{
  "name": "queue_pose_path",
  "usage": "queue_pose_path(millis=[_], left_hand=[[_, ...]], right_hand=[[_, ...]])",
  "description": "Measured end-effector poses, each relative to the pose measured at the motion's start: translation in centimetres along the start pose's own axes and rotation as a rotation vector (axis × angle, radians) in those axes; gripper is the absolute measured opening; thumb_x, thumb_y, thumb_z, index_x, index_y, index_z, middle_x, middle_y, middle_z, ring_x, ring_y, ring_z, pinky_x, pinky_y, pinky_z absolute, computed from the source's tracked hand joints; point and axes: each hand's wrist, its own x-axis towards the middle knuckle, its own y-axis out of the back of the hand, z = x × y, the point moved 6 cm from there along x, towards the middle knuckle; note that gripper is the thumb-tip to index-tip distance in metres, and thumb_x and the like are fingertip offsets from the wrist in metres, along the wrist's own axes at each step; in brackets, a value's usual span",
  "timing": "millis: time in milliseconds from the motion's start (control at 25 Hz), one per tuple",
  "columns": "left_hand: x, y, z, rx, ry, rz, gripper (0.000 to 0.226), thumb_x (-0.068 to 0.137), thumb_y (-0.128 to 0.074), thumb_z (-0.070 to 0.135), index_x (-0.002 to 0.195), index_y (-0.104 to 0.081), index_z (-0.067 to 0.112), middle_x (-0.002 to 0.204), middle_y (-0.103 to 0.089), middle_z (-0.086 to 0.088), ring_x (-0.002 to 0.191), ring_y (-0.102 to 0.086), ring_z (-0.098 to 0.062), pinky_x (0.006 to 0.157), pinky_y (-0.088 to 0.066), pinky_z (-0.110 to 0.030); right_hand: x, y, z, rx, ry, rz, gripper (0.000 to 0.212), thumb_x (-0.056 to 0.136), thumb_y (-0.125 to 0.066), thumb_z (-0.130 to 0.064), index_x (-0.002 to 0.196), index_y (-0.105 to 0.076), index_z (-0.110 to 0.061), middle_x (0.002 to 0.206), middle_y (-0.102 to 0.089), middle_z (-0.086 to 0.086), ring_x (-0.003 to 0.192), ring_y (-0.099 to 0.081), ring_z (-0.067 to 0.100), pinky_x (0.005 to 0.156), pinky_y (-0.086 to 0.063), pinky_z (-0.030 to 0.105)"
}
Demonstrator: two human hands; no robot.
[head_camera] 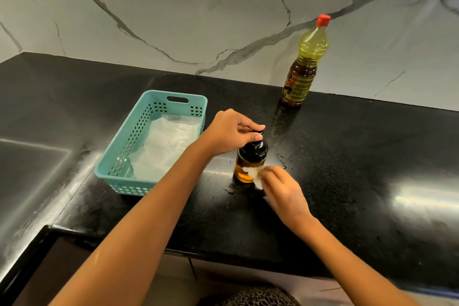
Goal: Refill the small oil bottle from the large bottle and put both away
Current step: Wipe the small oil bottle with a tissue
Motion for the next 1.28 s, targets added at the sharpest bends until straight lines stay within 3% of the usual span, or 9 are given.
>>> queue_pose_path(millis=[120,280,400,520,680,800,1080,1280], left_hand=[[-0.2,-0.2,0.0,-0.022,0.015,0.018,0.032,0.077,-0.072,0.010,0.108,-0.067,0.010,0.105,-0.070,-0.008,0.095,-0.067,-0.010,0.090,-0.052,-0.026],[-0.3,-0.3,-0.2,-0.016,0.007,0.051,0.032,0.076,-0.072,0.010,0.108,-0.067,0.012,0.104,-0.070,-0.007,0.093,-0.067,-0.009,0.087,-0.054,-0.026],[-0.3,-0.3,-0.3,-0.010,0.004,0.073,0.030,0.076,-0.072,0.009,0.106,-0.068,0.013,0.102,-0.071,-0.005,0.093,-0.067,-0.007,0.087,-0.054,-0.027],[-0.4,-0.3,-0.3,-0.004,0.005,0.079,0.030,0.077,-0.071,0.010,0.107,-0.068,0.013,0.103,-0.071,-0.005,0.093,-0.067,-0.006,0.086,-0.054,-0.026],[-0.5,-0.3,-0.2,-0.013,0.033,0.089,0.031,0.077,-0.071,0.009,0.108,-0.067,0.012,0.103,-0.071,-0.005,0.092,-0.067,-0.006,0.083,-0.054,-0.022],[-0.4,-0.4,-0.1,-0.023,0.047,0.085,0.031,0.077,-0.071,0.007,0.107,-0.067,0.011,0.103,-0.071,-0.005,0.092,-0.067,-0.007,0.083,-0.054,-0.023],[-0.5,-0.4,0.1,-0.004,0.050,0.097,0.031,0.077,-0.070,0.008,0.108,-0.067,0.011,0.103,-0.070,-0.005,0.092,-0.068,-0.008,0.082,-0.055,-0.023],[-0.6,-0.2,0.6,0.052,0.043,0.082,0.031,0.076,-0.071,0.008,0.107,-0.068,0.010,0.102,-0.071,-0.007,0.090,-0.068,-0.007,0.083,-0.054,-0.022]], right_hand=[[0.5,1.6,1.7,0.367,-0.442,0.195,0.021,0.082,-0.061,0.004,0.101,-0.066,-0.005,0.094,-0.062,0.000,0.084,-0.059,0.008,0.075,-0.049,0.021],[2.8,2.2,1.7,0.543,-0.669,0.289,0.027,0.085,-0.058,0.001,0.108,-0.068,-0.011,0.098,-0.061,-0.003,0.092,-0.058,0.005,0.078,-0.043,0.006],[3.2,2.2,0.4,0.529,-0.646,0.269,0.019,0.083,-0.063,-0.005,0.101,-0.071,-0.006,0.105,-0.060,-0.004,0.098,-0.055,0.000,0.084,-0.036,0.000],[2.5,1.8,-0.9,0.530,-0.582,0.299,0.022,0.080,-0.062,0.006,0.097,-0.071,-0.004,0.108,-0.060,-0.007,0.106,-0.052,0.000,0.093,-0.039,0.008],[4.3,1.4,2.0,0.713,-0.683,0.246,0.018,0.084,-0.056,0.007,0.088,-0.066,-0.007,0.087,-0.068,0.000,0.079,-0.060,-0.003,0.071,-0.047,0.012],[5.7,0.7,3.5,0.845,-0.734,0.155,0.016,0.087,-0.054,0.002,0.095,-0.054,-0.011,0.087,-0.066,0.000,0.084,-0.063,0.004,0.076,-0.051,0.022],[2.3,1.2,0.4,0.886,-0.738,0.315,0.028,0.087,-0.055,0.004,0.098,-0.047,-0.021,0.098,-0.066,-0.008,0.098,-0.062,-0.003,0.083,-0.046,0.011],[6.2,-0.4,4.4,0.902,-0.768,0.090,0.017,0.090,-0.051,-0.001,0.102,-0.054,-0.013,0.091,-0.067,0.000,0.092,-0.062,0.009,0.081,-0.049,0.023]])
